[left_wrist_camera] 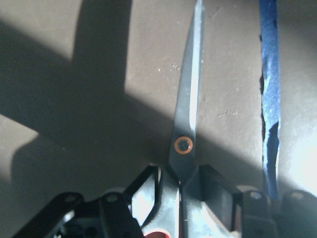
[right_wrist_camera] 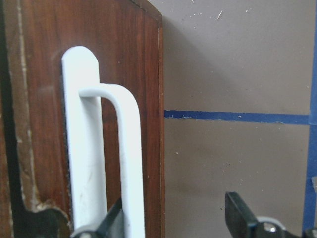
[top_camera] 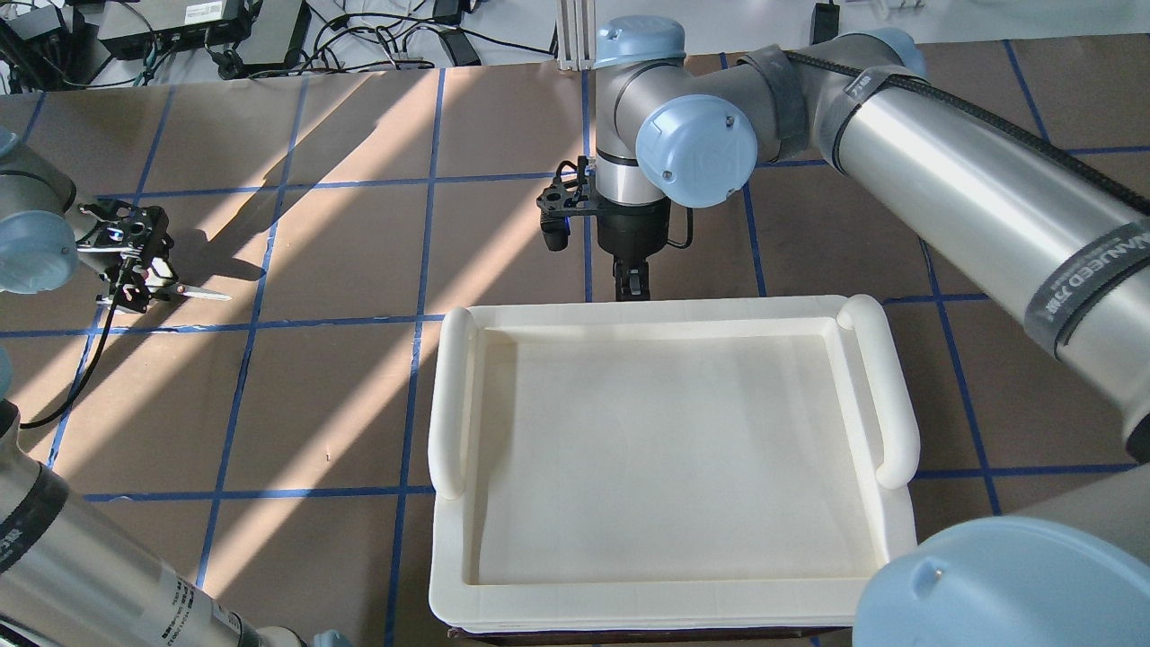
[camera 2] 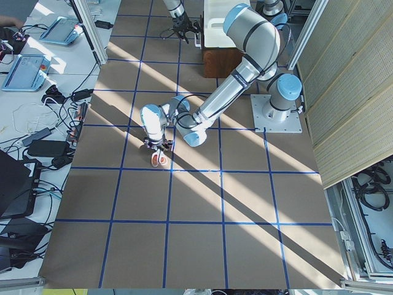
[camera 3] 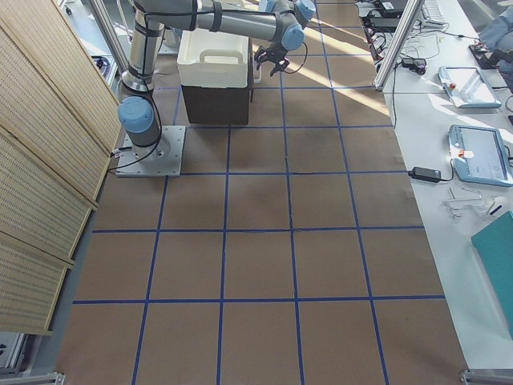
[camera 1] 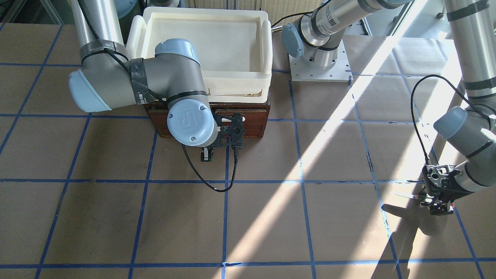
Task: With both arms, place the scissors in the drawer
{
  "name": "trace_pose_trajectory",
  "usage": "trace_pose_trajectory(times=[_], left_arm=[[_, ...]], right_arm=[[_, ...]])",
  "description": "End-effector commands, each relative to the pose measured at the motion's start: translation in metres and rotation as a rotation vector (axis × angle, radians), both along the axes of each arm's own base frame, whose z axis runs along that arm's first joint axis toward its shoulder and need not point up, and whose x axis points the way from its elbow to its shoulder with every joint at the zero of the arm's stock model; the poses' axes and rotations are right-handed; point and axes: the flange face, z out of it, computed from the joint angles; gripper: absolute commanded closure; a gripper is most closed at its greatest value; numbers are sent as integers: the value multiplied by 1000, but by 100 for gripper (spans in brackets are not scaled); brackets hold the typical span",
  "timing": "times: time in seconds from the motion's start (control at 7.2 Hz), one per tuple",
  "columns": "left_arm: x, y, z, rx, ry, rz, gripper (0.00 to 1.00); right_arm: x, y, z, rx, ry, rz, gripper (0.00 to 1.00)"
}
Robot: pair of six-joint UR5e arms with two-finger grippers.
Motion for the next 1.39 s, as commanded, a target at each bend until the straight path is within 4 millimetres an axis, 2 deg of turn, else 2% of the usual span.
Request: trace_pose_trajectory(times=[0.0,0.28,0.69,0.97,1.11,1.25], left_arm=[[-14,-4,20,-21,-12,-3,100],[-46,-10,50,-40,-31,-47,100],[-91,-6,83,-9,-3,-49,100],[-125,-4,107,-4,-5,-20,100],[-141,-3,113,4,-2,-17,100],[-152,-1,120,9,-1,0,100]], right_arm=[[1,-7,5,-44,0,8,43],[4,-20,4,-77,-10,13,43],[9,-56,4,-116,-21,7,42],[8,-64,7,-129,-25,2,42],[9,-68,3,-139,-28,2,42],[10,-71,8,-157,-33,2,40]])
